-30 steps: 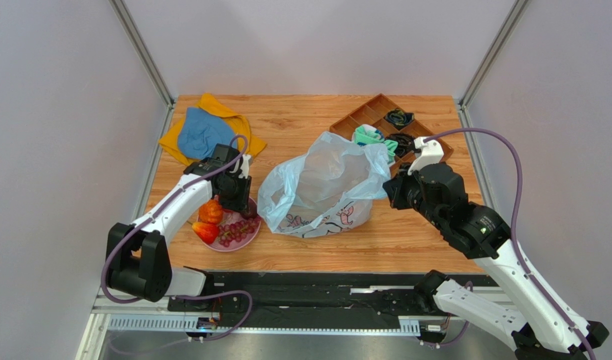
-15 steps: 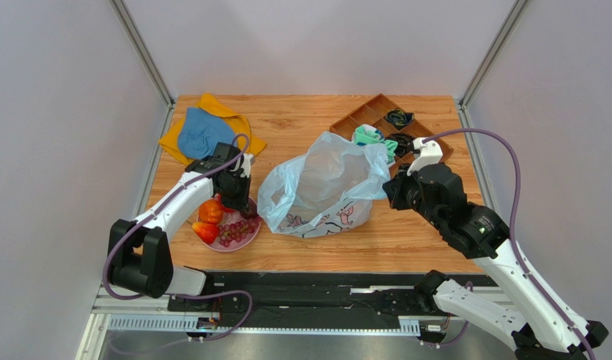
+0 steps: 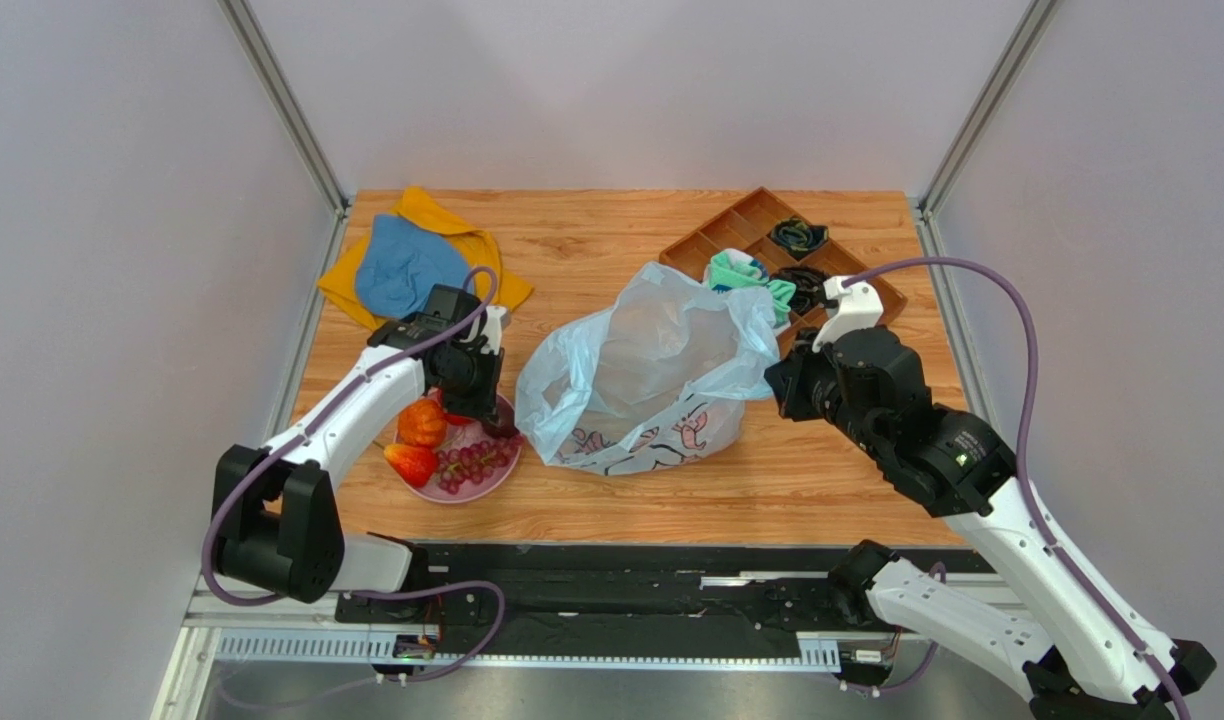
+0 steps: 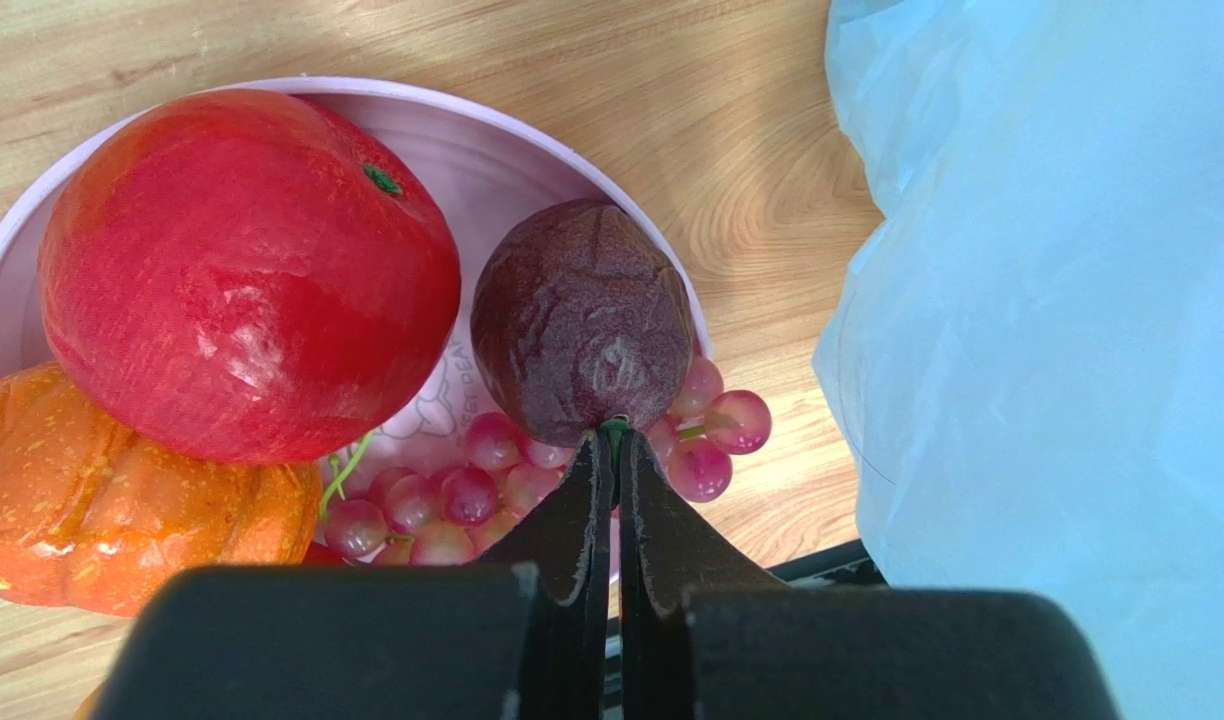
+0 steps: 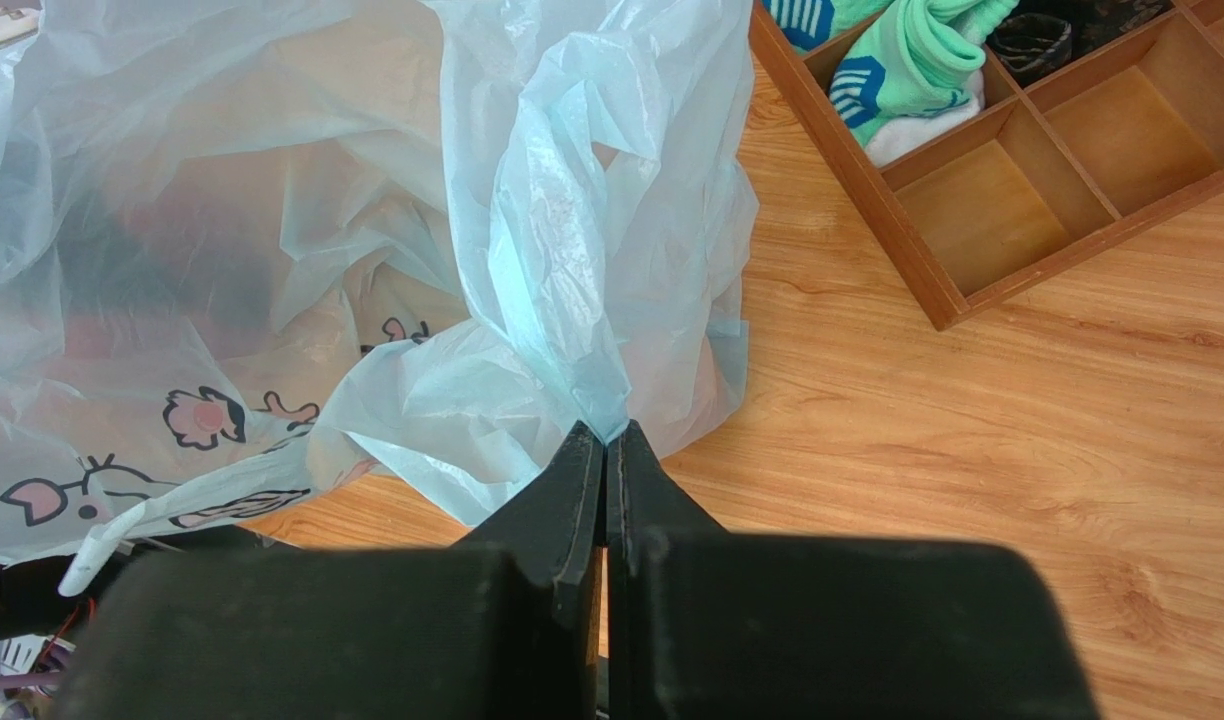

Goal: Place the fruits into the plastic bag

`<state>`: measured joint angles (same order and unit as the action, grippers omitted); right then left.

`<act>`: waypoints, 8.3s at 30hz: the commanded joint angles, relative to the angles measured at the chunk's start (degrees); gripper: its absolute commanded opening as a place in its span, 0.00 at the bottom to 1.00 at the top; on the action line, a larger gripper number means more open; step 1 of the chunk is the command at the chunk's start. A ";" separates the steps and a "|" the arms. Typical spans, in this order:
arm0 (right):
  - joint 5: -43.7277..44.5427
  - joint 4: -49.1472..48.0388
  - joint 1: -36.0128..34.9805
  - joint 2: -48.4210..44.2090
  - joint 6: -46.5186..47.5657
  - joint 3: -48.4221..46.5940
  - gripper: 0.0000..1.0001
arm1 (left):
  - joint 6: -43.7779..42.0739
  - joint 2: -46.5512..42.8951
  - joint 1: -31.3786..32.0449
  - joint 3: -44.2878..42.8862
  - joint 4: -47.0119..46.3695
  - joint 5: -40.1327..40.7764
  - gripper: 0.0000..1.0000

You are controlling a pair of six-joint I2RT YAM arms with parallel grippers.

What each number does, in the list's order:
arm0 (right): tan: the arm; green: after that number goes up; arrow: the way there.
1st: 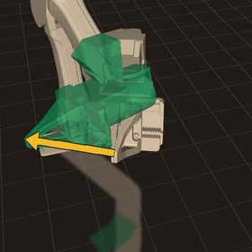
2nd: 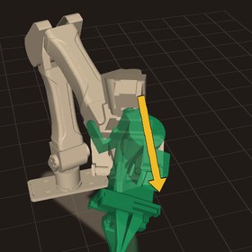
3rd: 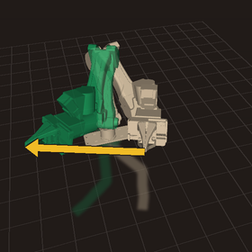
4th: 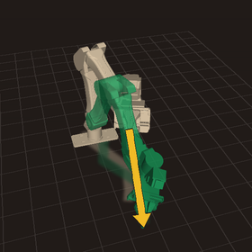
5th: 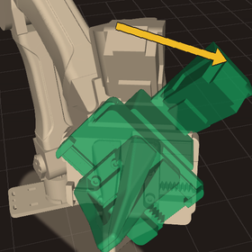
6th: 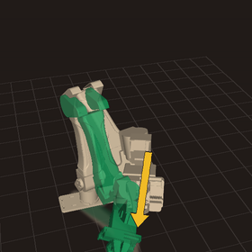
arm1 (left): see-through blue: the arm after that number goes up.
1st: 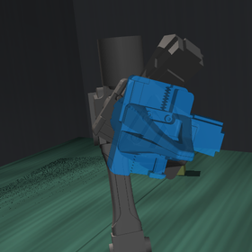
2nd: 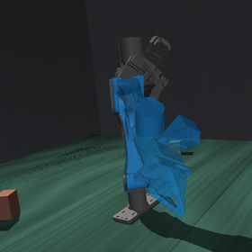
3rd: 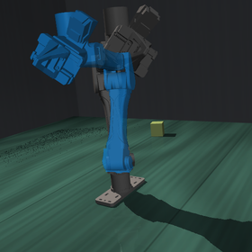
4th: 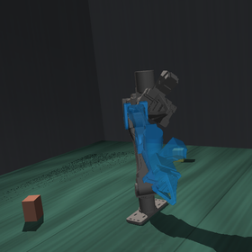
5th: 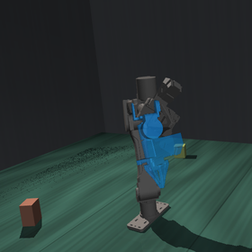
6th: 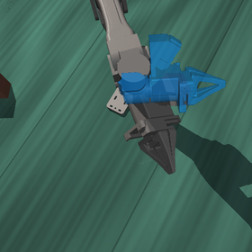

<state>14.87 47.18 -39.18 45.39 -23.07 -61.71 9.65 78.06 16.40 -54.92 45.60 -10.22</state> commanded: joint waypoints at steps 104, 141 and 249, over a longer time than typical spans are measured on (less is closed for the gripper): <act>1.65 3.97 -0.02 -2.41 -1.54 -1.83 0.00 | -0.33 0.17 40.90 -18.74 -11.58 10.84 0.74; 1.91 3.97 -0.02 -1.97 -1.54 -1.04 0.00 | 13.63 -31.92 7.61 -9.69 -18.71 -4.46 0.84; 1.74 2.22 0.07 -6.98 1.01 1.95 0.00 | 43.17 -33.15 -36.53 25.74 -0.34 3.80 0.76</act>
<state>15.55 51.13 -39.18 38.83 -22.63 -59.90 53.60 45.21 -19.44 -27.49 45.19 -6.33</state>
